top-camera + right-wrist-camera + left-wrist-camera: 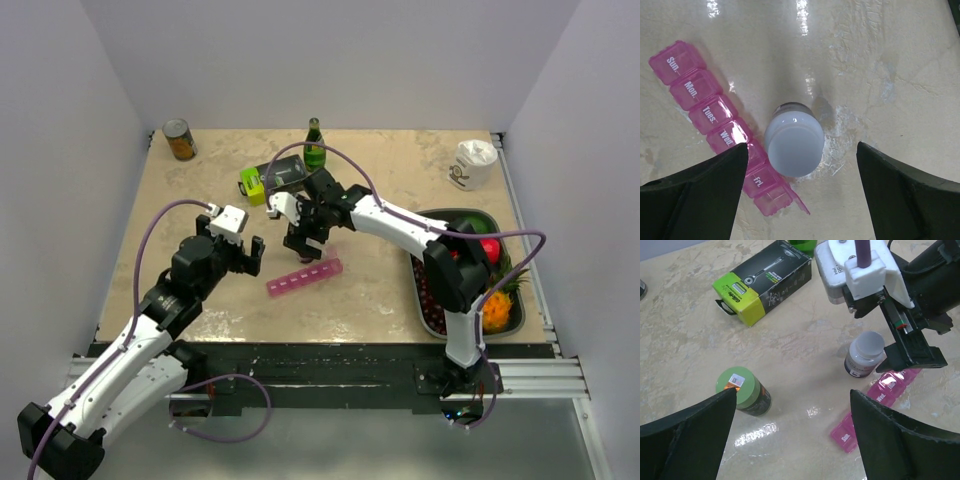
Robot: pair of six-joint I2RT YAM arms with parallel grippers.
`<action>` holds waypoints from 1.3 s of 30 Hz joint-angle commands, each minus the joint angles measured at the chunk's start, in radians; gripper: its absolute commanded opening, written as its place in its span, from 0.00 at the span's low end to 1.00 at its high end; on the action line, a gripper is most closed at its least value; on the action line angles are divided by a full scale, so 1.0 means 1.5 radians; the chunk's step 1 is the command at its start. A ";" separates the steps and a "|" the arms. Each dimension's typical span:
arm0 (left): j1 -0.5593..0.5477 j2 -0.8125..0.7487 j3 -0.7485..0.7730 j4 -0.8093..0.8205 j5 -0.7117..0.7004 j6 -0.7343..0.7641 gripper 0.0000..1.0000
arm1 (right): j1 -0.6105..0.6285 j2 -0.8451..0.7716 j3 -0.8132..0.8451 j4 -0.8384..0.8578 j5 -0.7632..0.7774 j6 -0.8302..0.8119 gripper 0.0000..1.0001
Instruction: Sort the pills into containers
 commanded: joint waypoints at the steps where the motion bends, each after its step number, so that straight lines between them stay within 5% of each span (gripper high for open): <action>1: 0.002 -0.003 0.003 0.032 -0.010 0.012 0.99 | 0.003 0.016 0.053 -0.007 0.029 0.035 0.89; 6: 0.002 -0.009 0.002 0.031 -0.001 0.015 0.99 | 0.003 0.038 0.082 -0.027 0.016 0.037 0.74; 10: 0.003 -0.018 0.000 0.033 -0.001 0.018 0.99 | 0.002 0.044 0.087 -0.035 0.009 0.038 0.38; 13: 0.002 -0.029 -0.002 0.038 0.016 0.018 0.99 | 0.003 0.035 0.089 -0.045 -0.004 0.032 0.23; 17: 0.003 -0.057 -0.025 0.090 0.185 0.041 0.99 | -0.007 -0.002 0.096 -0.061 -0.045 0.027 0.08; 20: 0.002 -0.074 -0.075 0.177 0.338 0.053 0.99 | -0.029 -0.051 0.089 -0.083 -0.129 0.026 0.06; 26: 0.001 -0.054 -0.114 0.288 0.450 0.011 0.99 | -0.082 -0.190 -0.020 -0.070 -0.287 0.054 0.04; 39: -0.133 0.062 -0.114 0.419 0.418 0.022 0.99 | -0.114 -0.341 -0.201 -0.002 -0.373 0.079 0.03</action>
